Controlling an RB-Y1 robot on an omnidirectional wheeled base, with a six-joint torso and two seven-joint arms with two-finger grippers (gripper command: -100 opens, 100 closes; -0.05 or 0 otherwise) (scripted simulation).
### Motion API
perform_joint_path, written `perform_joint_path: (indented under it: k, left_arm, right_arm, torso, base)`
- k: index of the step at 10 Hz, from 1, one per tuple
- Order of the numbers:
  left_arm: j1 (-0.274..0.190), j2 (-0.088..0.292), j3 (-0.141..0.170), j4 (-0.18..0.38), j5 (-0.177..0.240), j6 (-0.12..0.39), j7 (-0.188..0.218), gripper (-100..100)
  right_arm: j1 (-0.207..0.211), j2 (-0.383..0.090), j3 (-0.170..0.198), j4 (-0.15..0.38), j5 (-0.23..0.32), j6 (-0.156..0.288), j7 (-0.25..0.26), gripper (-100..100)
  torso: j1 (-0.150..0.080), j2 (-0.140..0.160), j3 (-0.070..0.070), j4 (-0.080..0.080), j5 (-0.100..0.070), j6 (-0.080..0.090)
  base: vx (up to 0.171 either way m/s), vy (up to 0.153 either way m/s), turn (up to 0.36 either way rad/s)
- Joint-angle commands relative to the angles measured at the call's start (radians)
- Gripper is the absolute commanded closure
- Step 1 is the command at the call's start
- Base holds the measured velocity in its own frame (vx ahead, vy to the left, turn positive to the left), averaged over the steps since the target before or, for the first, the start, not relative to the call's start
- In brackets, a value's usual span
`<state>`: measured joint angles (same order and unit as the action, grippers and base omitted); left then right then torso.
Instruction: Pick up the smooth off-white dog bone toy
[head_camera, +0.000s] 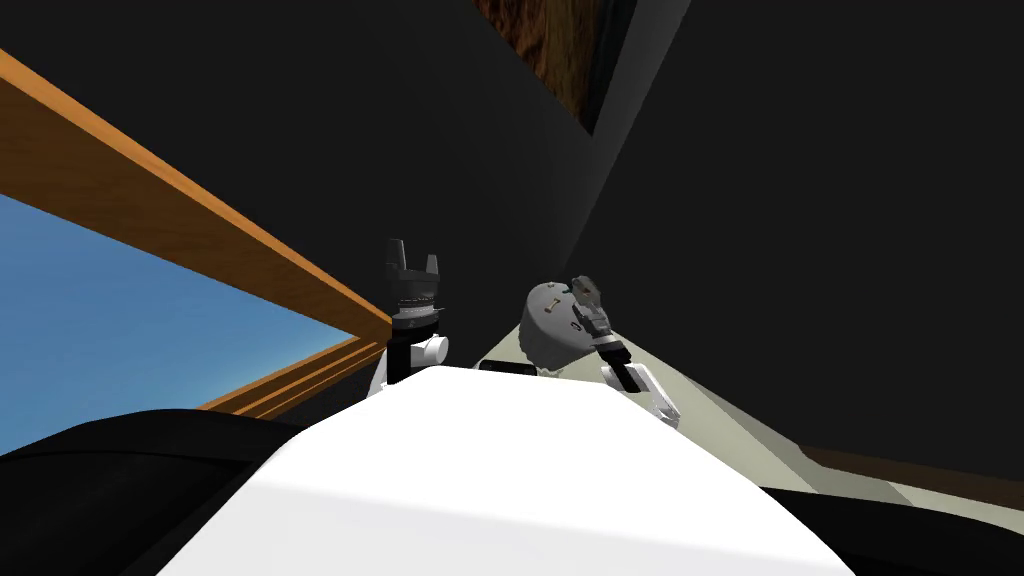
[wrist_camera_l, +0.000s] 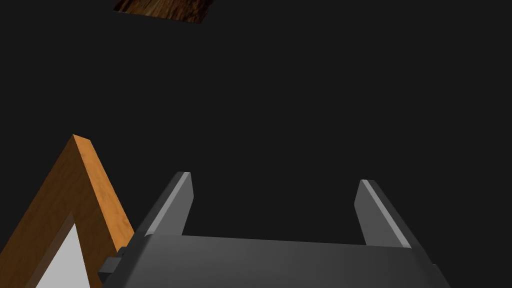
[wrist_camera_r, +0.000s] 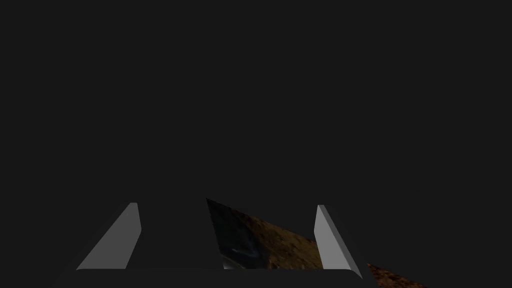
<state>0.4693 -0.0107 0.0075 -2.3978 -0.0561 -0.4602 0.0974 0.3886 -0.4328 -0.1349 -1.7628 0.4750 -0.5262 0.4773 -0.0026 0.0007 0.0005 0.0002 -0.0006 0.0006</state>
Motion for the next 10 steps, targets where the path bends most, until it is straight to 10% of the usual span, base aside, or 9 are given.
perform_joint_path:
  k: [1, 10]
  left_arm:
    - [0.000, 0.000, 0.000, 0.000, 0.000, 0.000, 0.000, 0]
    - [0.000, 0.000, 0.000, 0.000, 0.000, 0.000, 0.000, 0]
  right_arm:
    - [-0.024, -0.034, 0.003, 0.050, 0.050, -0.019, 0.048, -100]
    - [-0.126, -0.152, 0.033, 0.325, 0.312, -0.091, 0.199, -100]
  torso:
    - [0.000, 0.000, 0.000, 0.000, 0.000, 0.000]
    - [-0.002, -0.001, -0.001, 0.000, 0.000, -0.001]
  base:
    - [-0.018, -0.039, 0.220]
    - [-0.020, -0.039, 0.229]
